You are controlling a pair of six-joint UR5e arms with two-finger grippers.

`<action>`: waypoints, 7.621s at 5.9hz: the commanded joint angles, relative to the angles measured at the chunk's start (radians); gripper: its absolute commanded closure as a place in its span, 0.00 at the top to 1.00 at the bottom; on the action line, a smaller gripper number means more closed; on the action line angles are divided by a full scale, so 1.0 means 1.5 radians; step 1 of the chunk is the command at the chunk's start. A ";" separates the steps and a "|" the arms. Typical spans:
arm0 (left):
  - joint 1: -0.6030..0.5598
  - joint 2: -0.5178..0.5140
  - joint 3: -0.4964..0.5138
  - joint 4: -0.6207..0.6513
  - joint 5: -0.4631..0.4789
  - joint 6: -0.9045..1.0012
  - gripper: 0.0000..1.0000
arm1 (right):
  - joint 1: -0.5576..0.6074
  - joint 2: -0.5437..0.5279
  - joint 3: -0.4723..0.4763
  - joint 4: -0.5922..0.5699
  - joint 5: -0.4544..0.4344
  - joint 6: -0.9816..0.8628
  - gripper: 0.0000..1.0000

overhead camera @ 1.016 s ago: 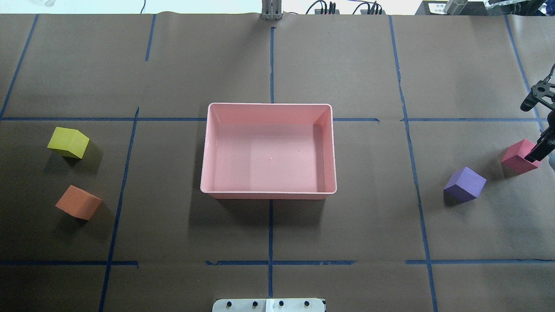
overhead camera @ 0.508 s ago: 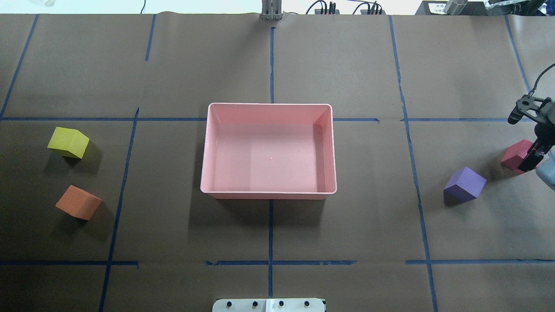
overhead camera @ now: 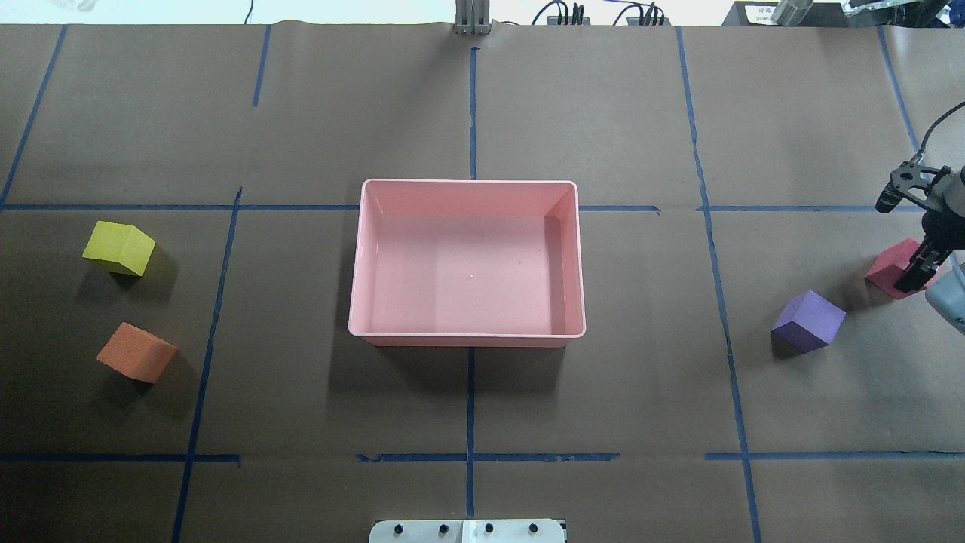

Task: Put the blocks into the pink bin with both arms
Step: 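Lower the right gripper onto the pink cube and grasp it, then carry the pink cube into the pink bin and release it, then withdraw the right gripper from the bin while the left gripper reaches the yellow cube, then grasp the yellow cube with the left gripper and carry it into the bin, then release the yellow cube in the bin while the right gripper grasps the purple cube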

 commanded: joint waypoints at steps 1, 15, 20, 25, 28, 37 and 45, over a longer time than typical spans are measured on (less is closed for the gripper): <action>0.000 -0.001 0.000 0.000 0.000 0.000 1.00 | 0.000 0.003 0.122 -0.021 0.046 0.295 0.36; 0.198 -0.136 0.106 -0.324 0.002 -0.282 1.00 | -0.250 0.349 0.169 -0.132 -0.039 0.942 1.00; 0.351 -0.205 0.206 -0.492 0.115 -0.558 1.00 | -0.063 0.167 0.213 -0.132 0.057 0.568 1.00; 0.399 -0.232 0.267 -0.493 0.156 -0.567 0.71 | -0.062 0.146 0.218 -0.131 0.056 0.564 1.00; 0.395 -0.263 0.207 -0.483 0.157 -0.626 0.44 | -0.055 0.088 0.263 -0.126 0.056 0.527 1.00; 0.669 -0.597 0.043 -0.099 0.361 -0.946 1.00 | -0.068 -0.140 0.234 0.108 -0.007 0.238 1.00; 0.690 -0.591 0.041 -0.100 0.400 -0.947 1.00 | -0.217 -0.093 0.155 0.119 -0.079 0.292 0.98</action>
